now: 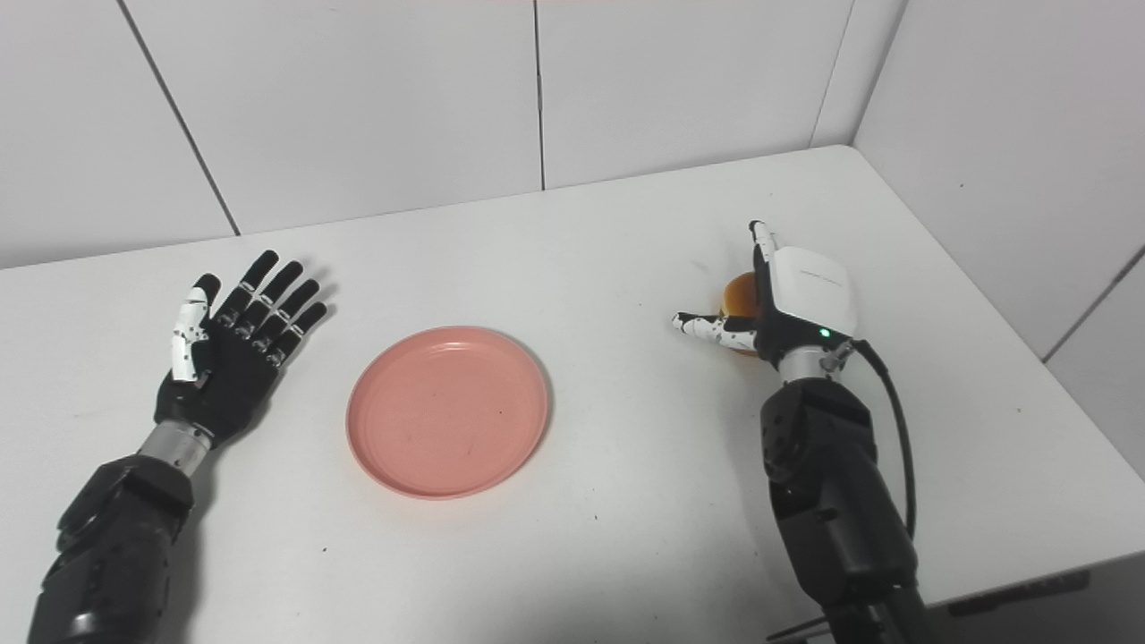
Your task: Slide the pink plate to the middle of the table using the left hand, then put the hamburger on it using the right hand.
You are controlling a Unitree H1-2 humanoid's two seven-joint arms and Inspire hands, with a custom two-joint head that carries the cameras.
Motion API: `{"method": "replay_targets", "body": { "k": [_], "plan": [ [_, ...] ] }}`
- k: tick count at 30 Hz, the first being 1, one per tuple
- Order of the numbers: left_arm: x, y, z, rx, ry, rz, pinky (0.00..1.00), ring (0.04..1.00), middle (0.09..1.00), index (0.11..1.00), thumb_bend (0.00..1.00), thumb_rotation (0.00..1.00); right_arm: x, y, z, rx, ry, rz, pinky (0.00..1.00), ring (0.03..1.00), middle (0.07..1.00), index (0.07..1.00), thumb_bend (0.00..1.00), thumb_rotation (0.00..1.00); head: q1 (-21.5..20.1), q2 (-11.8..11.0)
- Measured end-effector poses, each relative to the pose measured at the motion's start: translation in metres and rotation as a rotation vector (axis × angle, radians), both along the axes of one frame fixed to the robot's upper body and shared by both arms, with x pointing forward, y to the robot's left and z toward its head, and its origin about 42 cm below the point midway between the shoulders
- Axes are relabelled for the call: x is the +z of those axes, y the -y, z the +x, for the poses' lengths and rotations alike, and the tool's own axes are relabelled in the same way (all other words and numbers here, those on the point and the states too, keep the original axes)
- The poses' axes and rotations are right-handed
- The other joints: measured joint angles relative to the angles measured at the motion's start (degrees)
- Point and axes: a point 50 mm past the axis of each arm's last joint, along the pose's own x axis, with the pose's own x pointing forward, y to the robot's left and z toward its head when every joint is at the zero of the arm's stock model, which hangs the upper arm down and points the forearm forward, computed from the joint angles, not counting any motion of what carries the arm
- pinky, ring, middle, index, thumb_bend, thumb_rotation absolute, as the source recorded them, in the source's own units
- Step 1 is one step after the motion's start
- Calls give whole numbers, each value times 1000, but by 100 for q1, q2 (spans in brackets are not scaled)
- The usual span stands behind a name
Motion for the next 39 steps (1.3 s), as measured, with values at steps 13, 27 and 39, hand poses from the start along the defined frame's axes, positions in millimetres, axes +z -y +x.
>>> {"method": "replay_targets", "body": {
  "k": [13, 27, 39],
  "plan": [
    [0, 0, 0, 0, -1, -2, 937, 922, 945, 951, 354, 1000, 5, 19, -3, -58, 5, -9, 812, 875, 914, 943, 991, 574, 0, 26],
    [0, -1, 0, -1, -2, 0, 940, 926, 946, 952, 353, 1000, 6, 26, -2, -87, -54, 13, 310, 422, 529, 672, 911, 539, 0, 61],
    [1, -3, -1, 3, -5, 4, 930, 924, 942, 947, 359, 1000, 3, 27, 13, -55, -100, 50, 297, 389, 492, 570, 873, 361, -9, 62]
  ]
}}
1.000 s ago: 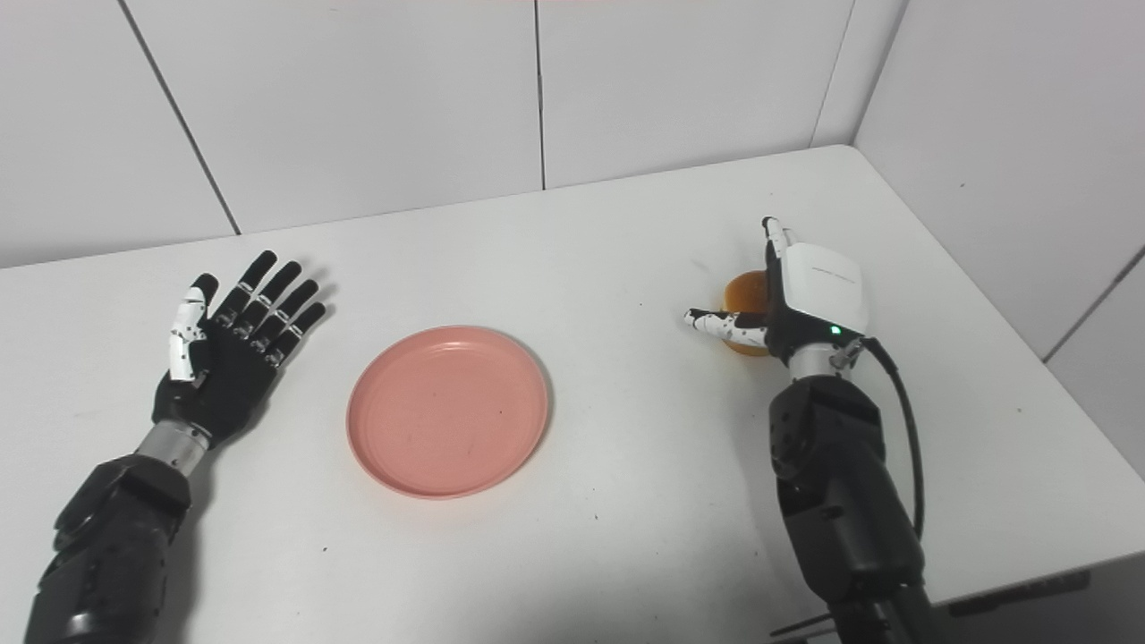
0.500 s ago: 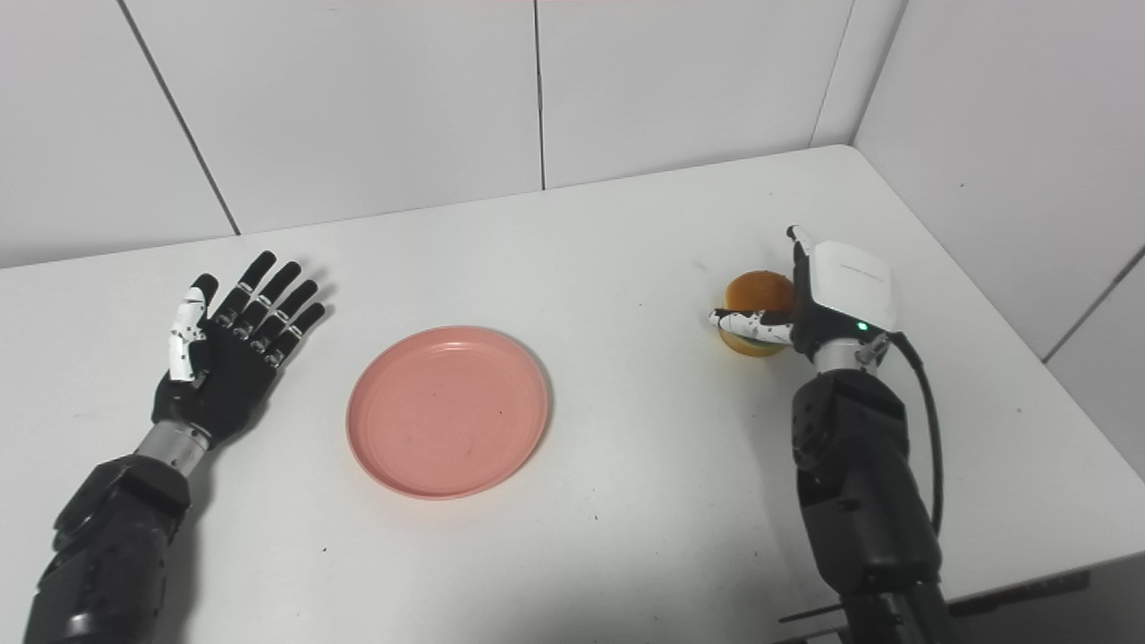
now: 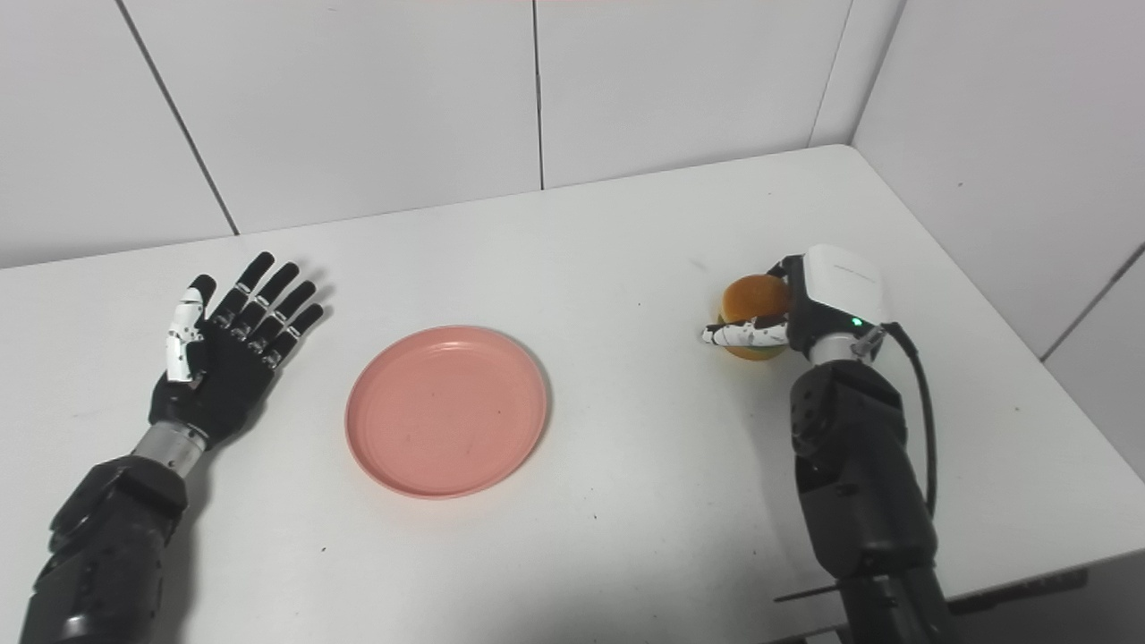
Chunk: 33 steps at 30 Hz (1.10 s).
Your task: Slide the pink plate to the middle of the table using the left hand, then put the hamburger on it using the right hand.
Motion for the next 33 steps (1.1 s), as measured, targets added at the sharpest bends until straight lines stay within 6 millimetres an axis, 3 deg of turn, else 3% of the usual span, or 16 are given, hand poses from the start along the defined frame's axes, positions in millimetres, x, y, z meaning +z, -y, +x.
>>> {"method": "replay_targets", "body": {
  "k": [3, 4, 7, 15, 26, 33],
  "plan": [
    [0, 0, 0, 1, 0, 1, 930, 924, 942, 947, 357, 1000, 0, -2, 1, 6, 6, 4, 304, 397, 497, 551, 805, 250, 26, 9],
    [0, 0, 0, 1, 0, 1, 934, 926, 944, 948, 358, 1000, 0, -2, 1, 8, 9, 5, 284, 375, 475, 509, 613, 176, 26, 9],
    [0, 0, 0, 0, 0, 1, 936, 926, 944, 946, 361, 1000, 2, -5, 2, 10, 23, 7, 265, 346, 452, 491, 522, 139, 53, 9],
    [2, 1, -2, 2, 7, 6, 932, 924, 943, 945, 362, 1000, 13, -16, -8, 55, 96, 54, 257, 342, 430, 489, 507, 128, 79, 0],
    [1, 4, -5, 2, 9, 12, 961, 955, 965, 967, 357, 1000, 68, -33, -26, 146, 283, 26, 274, 359, 431, 486, 507, 132, 387, -53],
    [0, 20, -11, 10, 10, 13, 951, 949, 955, 958, 343, 1000, 97, -56, -26, 247, 326, 24, 293, 374, 440, 486, 506, 132, 993, -88]
  ]
}}
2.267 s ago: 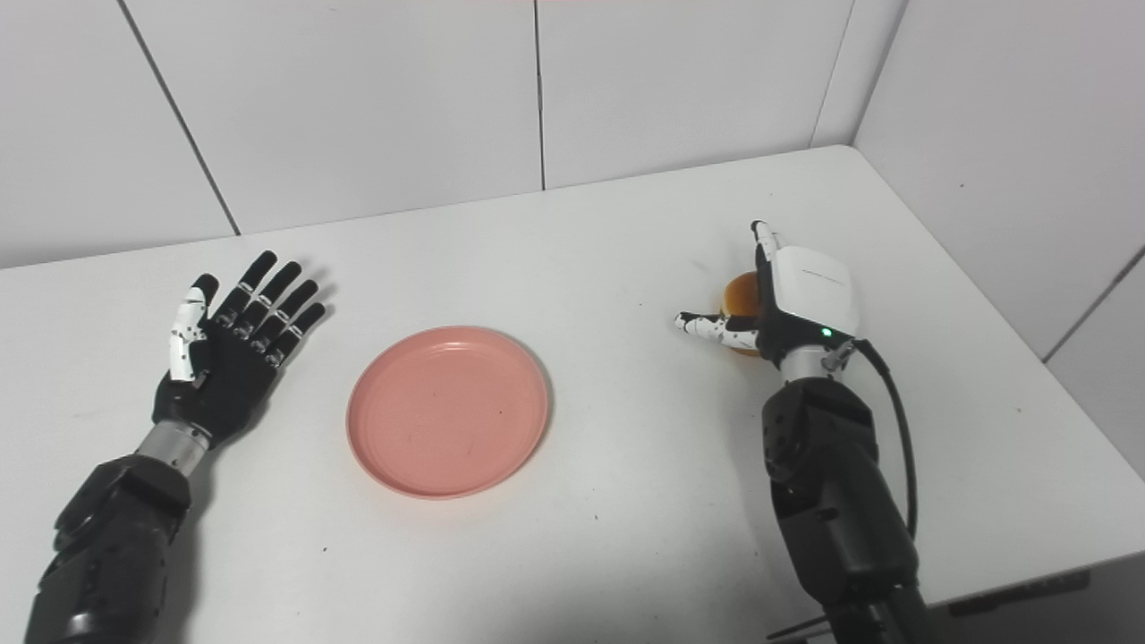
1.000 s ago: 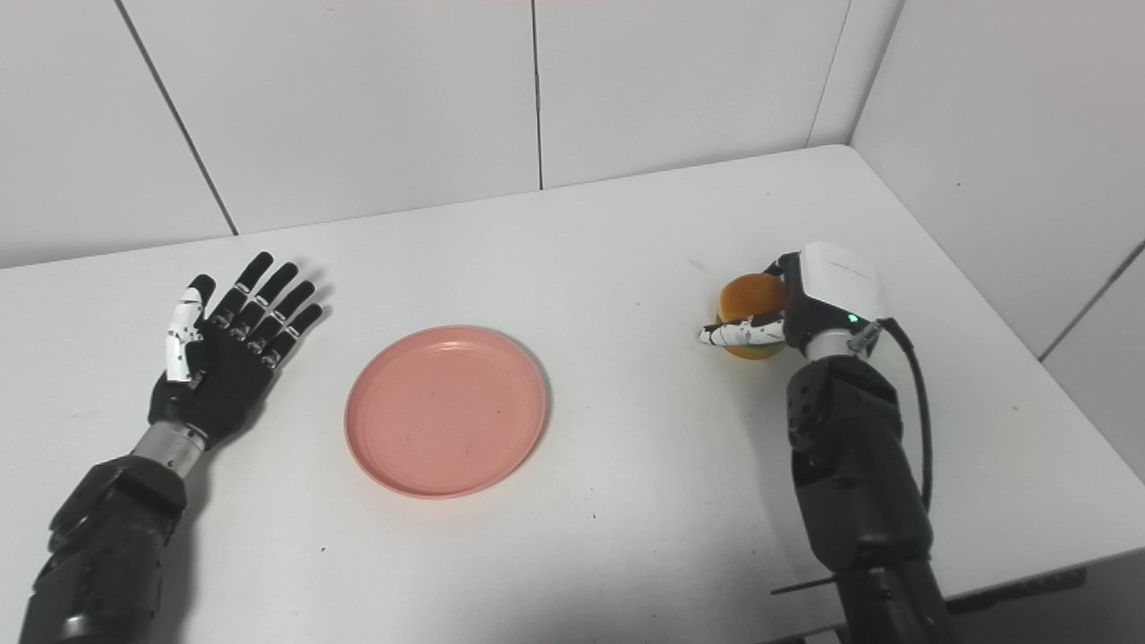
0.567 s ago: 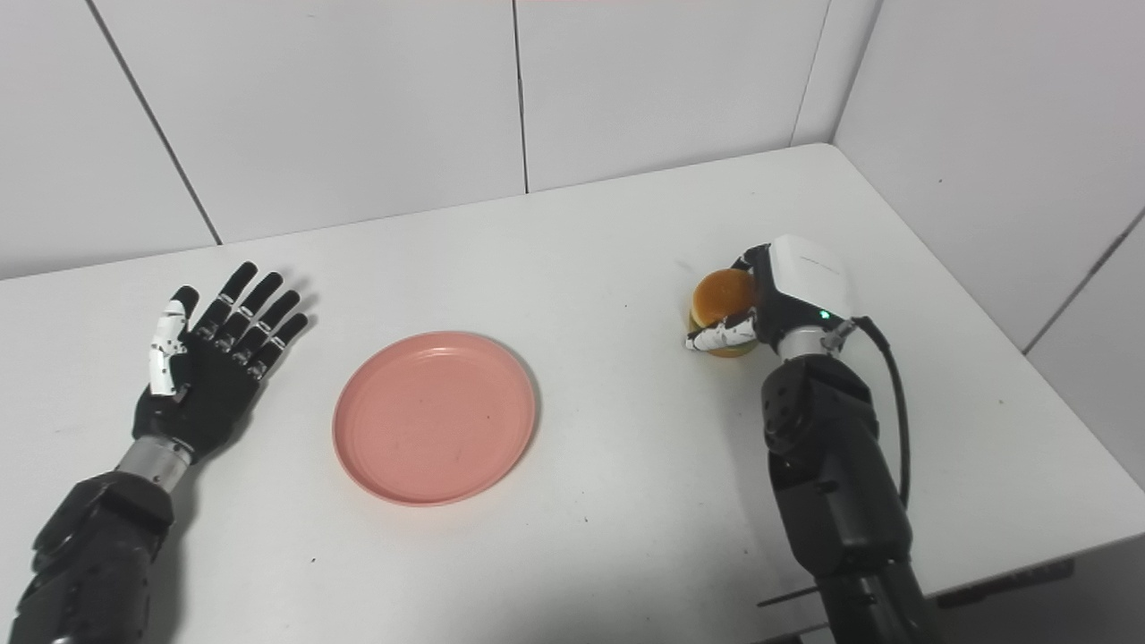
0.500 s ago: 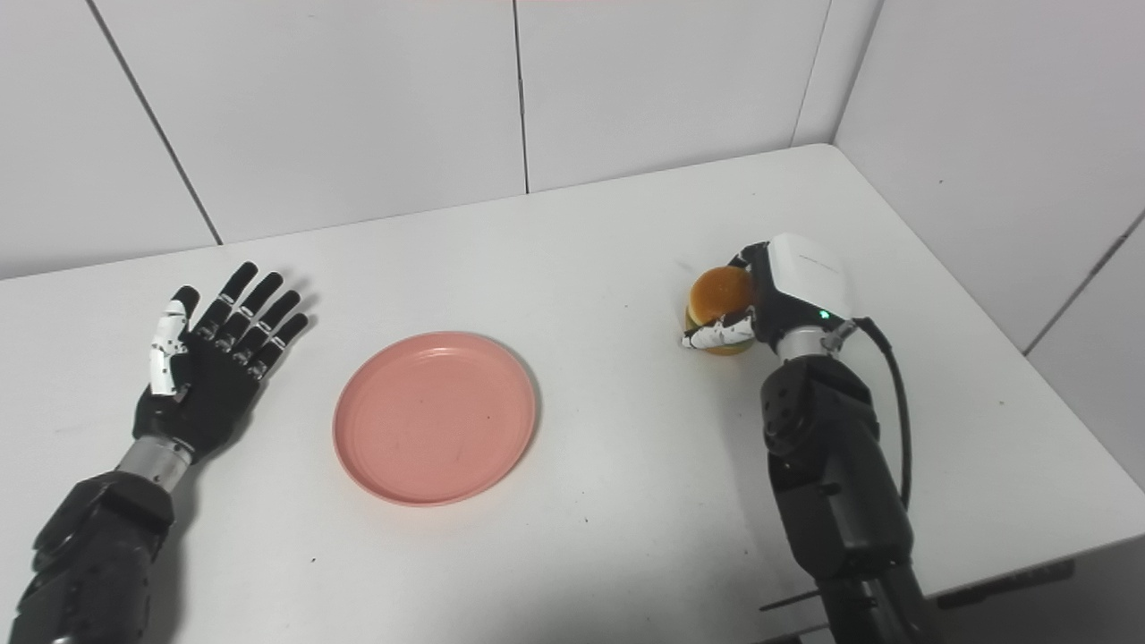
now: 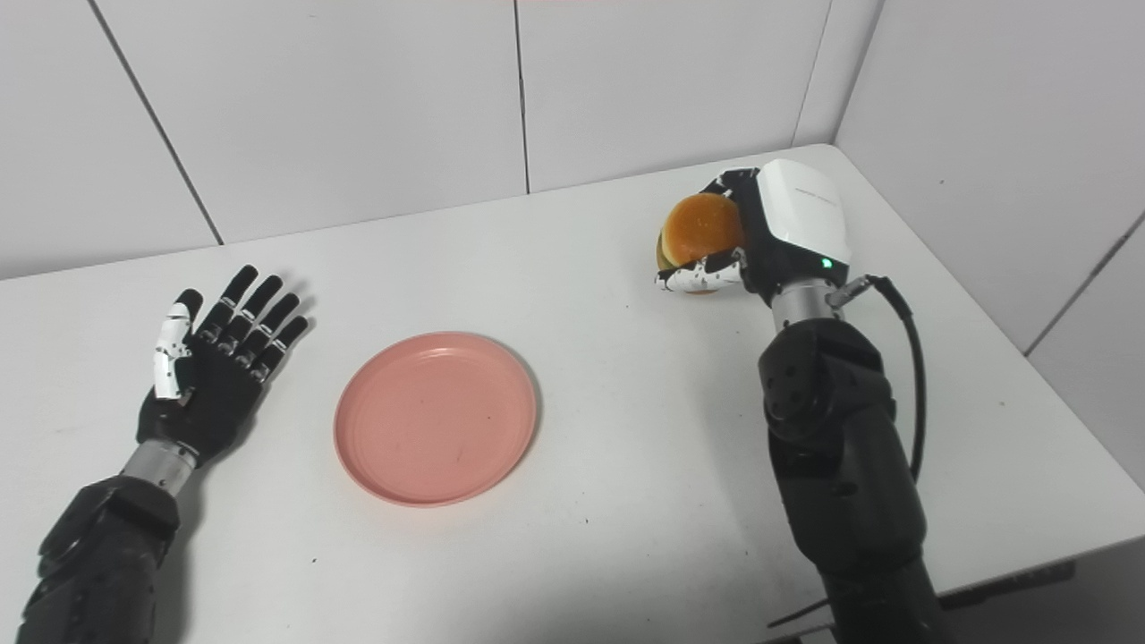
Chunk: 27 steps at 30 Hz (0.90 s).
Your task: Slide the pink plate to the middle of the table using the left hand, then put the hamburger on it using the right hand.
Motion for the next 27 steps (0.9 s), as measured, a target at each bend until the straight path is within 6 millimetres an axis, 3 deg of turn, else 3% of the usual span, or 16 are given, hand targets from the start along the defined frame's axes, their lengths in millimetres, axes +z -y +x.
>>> {"method": "replay_targets", "body": {
  "k": [4, 7, 11, 13, 14, 20, 27],
  "plan": [
    [0, 13, -6, 27, -3, -7, 946, 933, 939, 939, 349, 1000, 6, -17, 4, 74, 12, 0, 293, 378, 450, 487, 507, 131, 613, -35],
    [1, 23, -10, 39, -6, 0, 942, 927, 938, 935, 345, 1000, 2, -32, 5, 119, -2, -13, 279, 369, 445, 486, 508, 129, 817, -26],
    [3, 37, -14, 41, -26, 1, 934, 920, 936, 933, 339, 1000, -2, -54, 8, 186, -30, -30, 265, 352, 435, 486, 510, 130, 1430, 35],
    [4, 46, -15, 42, -32, -2, 932, 922, 935, 931, 338, 1000, -2, -65, 12, 221, -37, -30, 267, 353, 439, 487, 510, 128, 1468, 35],
    [4, 49, -16, 43, -33, 3, 927, 920, 929, 925, 341, 1000, -2, -71, 15, 242, -41, -27, 270, 357, 442, 487, 510, 128, 1729, 61],
    [6, 69, -19, 41, -40, 19, 915, 912, 916, 911, 347, 1000, -19, -102, 25, 335, -110, -34, 229, 318, 418, 488, 509, 136, 2153, 141],
    [8, 81, -21, 51, -46, 23, 892, 893, 898, 902, 351, 1000, -34, -121, 30, 421, -140, -42, 253, 346, 437, 489, 509, 135, 2575, 202]
  ]
}}
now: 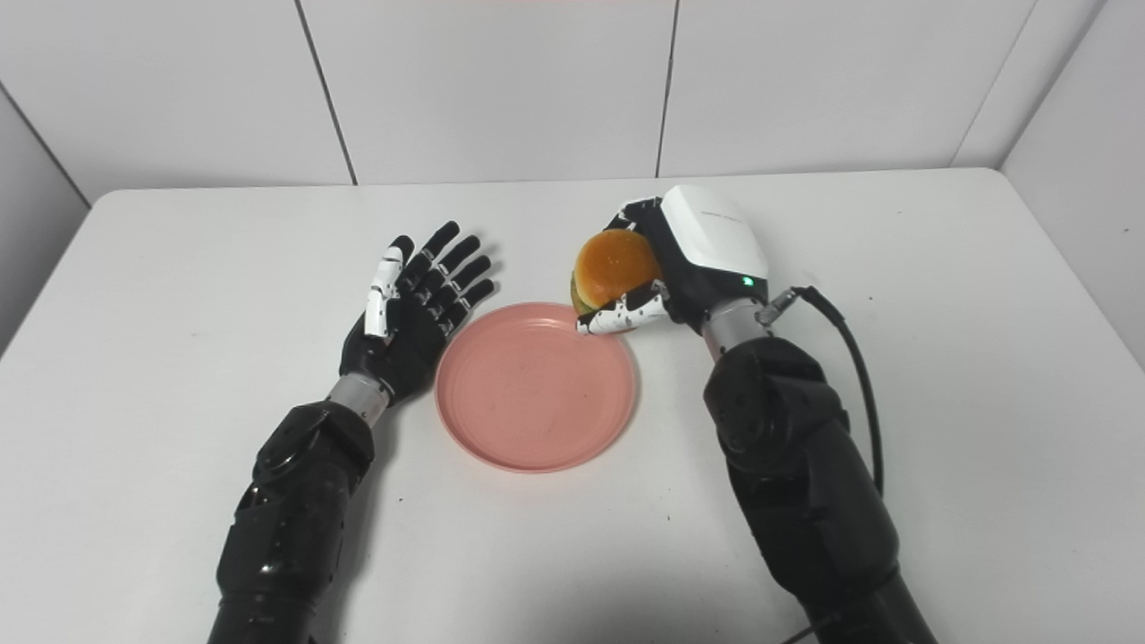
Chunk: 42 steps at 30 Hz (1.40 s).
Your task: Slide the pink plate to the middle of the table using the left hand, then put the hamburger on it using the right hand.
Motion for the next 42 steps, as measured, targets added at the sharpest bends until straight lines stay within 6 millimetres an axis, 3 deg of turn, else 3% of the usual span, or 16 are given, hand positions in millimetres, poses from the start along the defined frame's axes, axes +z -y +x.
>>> {"method": "replay_targets", "body": {
  "k": [10, 21, 28, 42],
  "plan": [
    [1, 8, -1, 1, 0, 25, 860, 881, 889, 895, 356, 1000, -13, -31, -3, 72, -43, 10, 255, 342, 421, 487, 510, 130, 158, 53],
    [2, 11, -1, 3, 3, 41, 852, 882, 890, 895, 349, 1000, -27, -52, -4, 120, -87, -21, 247, 345, 426, 488, 509, 135, 167, 123],
    [2, 12, -1, 4, 2, 38, 841, 876, 883, 887, 354, 1000, -40, -56, -1, 125, -135, -44, 236, 336, 428, 488, 509, 133, 123, 167],
    [3, 12, -1, 2, -2, 40, 843, 875, 883, 885, 358, 1000, -46, -55, -3, 145, -162, -94, 239, 331, 430, 489, 510, 133, 62, 246]
  ]
}}
